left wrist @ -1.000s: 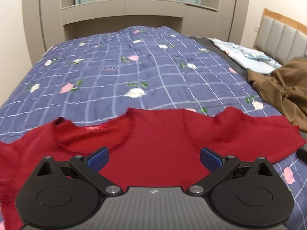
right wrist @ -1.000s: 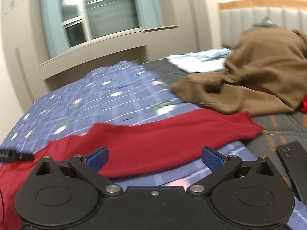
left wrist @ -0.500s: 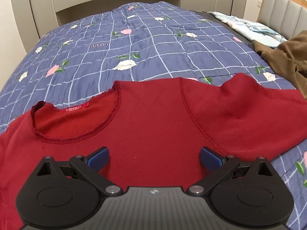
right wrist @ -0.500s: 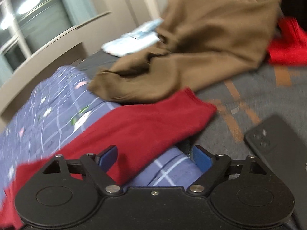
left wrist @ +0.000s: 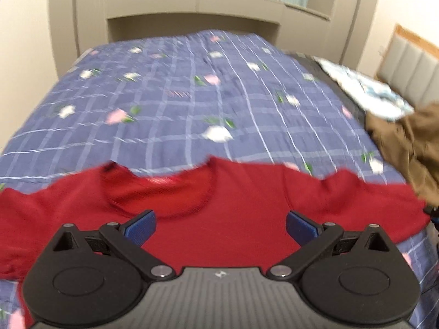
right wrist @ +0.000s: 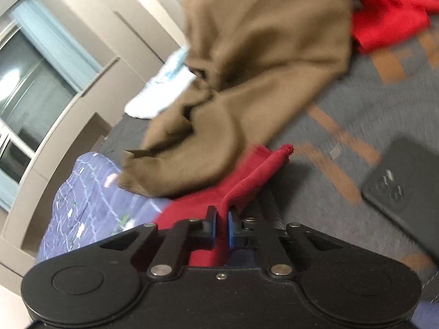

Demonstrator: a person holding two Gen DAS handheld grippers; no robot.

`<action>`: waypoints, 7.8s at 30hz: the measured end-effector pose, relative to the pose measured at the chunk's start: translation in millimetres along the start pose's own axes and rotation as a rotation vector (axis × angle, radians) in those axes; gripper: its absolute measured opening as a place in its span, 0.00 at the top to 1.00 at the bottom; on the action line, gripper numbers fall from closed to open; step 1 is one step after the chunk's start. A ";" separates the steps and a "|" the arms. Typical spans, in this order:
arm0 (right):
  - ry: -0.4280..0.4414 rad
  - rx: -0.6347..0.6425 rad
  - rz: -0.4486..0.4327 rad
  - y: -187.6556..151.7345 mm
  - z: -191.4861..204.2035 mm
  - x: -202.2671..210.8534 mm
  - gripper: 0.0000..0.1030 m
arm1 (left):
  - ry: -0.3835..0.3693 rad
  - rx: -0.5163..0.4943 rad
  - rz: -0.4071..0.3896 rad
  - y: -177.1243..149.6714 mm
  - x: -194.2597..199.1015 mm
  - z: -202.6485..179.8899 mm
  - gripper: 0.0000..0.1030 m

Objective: Fold small clothes

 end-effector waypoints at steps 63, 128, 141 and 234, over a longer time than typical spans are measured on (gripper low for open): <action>0.394 0.763 0.261 -202.0 225.0 83.9 0.29 | -0.008 0.224 -0.056 -28.4 -9.1 195.7 0.99; 0.643 1.001 0.453 -371.7 278.7 190.6 0.01 | 0.211 1.016 -0.076 -156.1 49.3 450.6 0.06; 0.714 1.106 0.491 -418.5 316.9 210.7 0.01 | 0.163 1.476 -0.092 -169.4 -1.2 520.0 0.66; 0.592 0.993 0.534 -390.2 355.8 137.3 0.21 | -0.018 -0.154 -0.102 -119.6 77.6 199.8 0.16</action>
Point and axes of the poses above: each gripper's, at about its wrist camera, not at the fingertips, and x roughly against the way its jaws point, z to its left, y to its top, the point moved 9 cm from there along -x, roughly the way its jaws point, and after that the axes turned 6 degrees about y, right-handed, at the moved point
